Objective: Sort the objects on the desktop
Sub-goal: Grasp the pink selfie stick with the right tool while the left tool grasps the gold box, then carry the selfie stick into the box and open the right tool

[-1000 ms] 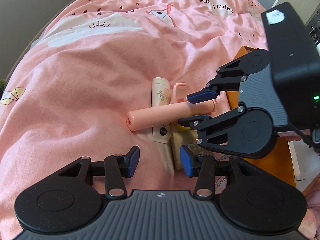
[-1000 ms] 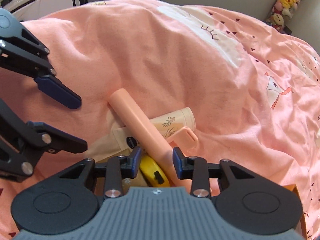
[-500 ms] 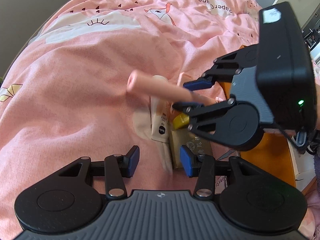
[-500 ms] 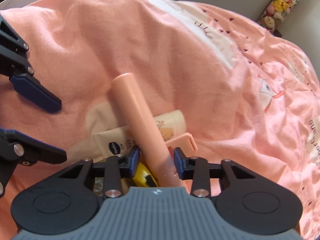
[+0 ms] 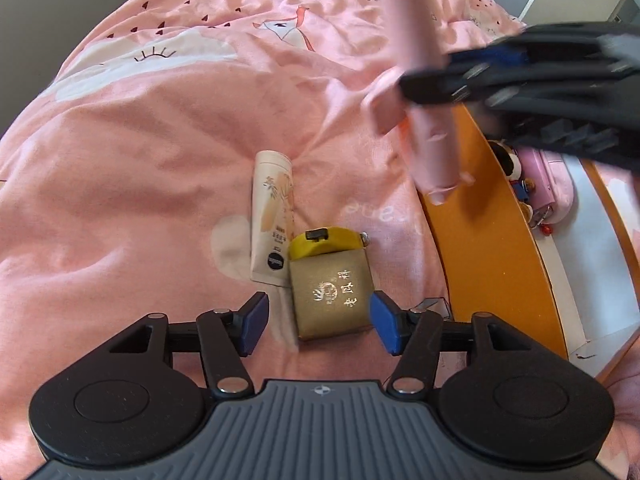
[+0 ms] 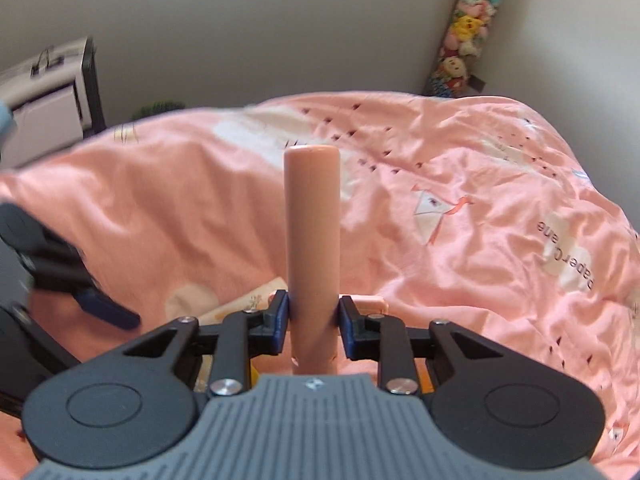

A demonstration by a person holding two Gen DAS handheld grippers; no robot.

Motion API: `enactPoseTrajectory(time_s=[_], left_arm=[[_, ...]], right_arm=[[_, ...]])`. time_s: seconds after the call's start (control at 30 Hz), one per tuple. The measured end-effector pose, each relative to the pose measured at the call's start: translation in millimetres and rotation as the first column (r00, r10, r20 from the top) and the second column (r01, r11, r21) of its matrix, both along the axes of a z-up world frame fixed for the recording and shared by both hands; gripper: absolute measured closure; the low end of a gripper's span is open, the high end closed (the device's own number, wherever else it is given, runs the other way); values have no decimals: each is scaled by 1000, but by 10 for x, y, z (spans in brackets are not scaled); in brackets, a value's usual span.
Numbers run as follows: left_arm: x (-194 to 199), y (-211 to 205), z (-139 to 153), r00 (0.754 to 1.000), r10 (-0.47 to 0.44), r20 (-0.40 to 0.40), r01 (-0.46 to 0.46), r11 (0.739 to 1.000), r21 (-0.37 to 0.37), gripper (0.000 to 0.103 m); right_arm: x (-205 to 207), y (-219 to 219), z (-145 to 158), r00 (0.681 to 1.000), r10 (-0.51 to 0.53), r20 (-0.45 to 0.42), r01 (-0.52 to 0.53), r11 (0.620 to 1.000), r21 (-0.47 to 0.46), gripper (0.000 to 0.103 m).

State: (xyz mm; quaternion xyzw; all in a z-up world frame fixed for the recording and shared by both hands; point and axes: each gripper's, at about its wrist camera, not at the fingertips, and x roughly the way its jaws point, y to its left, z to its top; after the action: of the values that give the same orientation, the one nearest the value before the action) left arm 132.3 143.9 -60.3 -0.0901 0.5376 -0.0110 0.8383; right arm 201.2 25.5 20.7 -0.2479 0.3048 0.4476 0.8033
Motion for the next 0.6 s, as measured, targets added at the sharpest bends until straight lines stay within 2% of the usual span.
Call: enactPoseTrajectory(time_s=[0.13, 0.3, 0.43, 0.53, 0.6], left_arm=[[75, -111, -123, 1000, 4, -25, -4, 1000, 7, 35], [138, -201, -300, 998, 17, -66, -16, 1000, 10, 35], [174, -285, -372, 998, 18, -66, -13, 997, 76, 32], [194, -316, -409, 997, 31, -70, -24, 994, 105, 32], [200, -296, -439, 996, 39, -78, -32, 995, 95, 33]], right_arm=[[-2, -435, 330, 996, -74, -55, 78, 993, 88, 75], [-99, -1047, 601, 983, -160, -85, 169, 979, 112, 75], [-129, -1442, 594, 960, -251, -128, 258, 965, 42, 75], [-123, -1658, 392, 931, -326, -165, 322, 945, -53, 75], [-106, -1784, 206, 912, -365, -188, 351, 930, -106, 75]])
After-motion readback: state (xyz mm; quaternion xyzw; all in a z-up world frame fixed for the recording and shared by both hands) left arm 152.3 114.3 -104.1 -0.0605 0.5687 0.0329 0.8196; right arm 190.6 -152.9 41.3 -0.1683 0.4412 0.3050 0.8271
